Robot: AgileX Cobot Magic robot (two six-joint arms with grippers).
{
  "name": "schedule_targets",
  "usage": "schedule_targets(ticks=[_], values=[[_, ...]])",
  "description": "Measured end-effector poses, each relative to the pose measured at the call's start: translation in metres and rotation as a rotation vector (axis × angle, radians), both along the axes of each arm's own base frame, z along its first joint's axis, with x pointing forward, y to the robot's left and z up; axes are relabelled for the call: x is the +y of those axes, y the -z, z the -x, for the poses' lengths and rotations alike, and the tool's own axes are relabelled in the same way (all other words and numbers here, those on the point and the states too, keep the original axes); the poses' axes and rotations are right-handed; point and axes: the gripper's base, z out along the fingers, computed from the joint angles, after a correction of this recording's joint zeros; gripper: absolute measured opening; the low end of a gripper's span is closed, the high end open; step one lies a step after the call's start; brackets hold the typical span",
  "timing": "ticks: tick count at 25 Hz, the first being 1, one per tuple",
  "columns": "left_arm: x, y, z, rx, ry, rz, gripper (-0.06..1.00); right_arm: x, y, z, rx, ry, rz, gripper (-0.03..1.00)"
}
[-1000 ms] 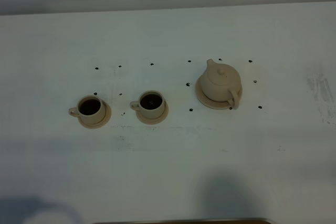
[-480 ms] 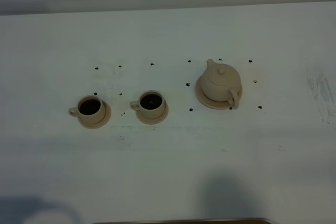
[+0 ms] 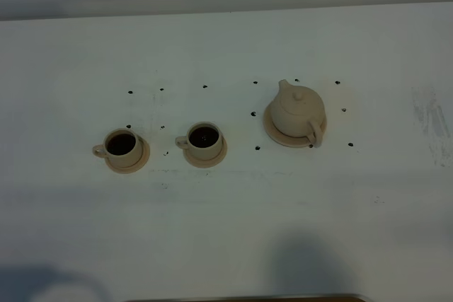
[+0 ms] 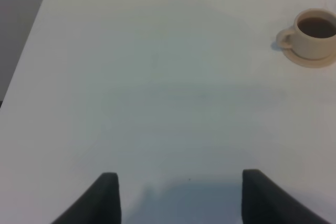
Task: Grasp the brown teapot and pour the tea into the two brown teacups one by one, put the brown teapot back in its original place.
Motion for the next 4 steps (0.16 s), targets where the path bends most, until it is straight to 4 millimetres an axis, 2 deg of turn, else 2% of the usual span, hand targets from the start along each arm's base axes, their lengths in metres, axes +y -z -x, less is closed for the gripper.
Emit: schedule_targets(ticks=[4], values=[[0.0, 0.0, 0.0, 0.0, 0.0, 0.0, 0.49, 0.0, 0.0, 0.0, 0.0, 0.0, 0.0, 0.2]])
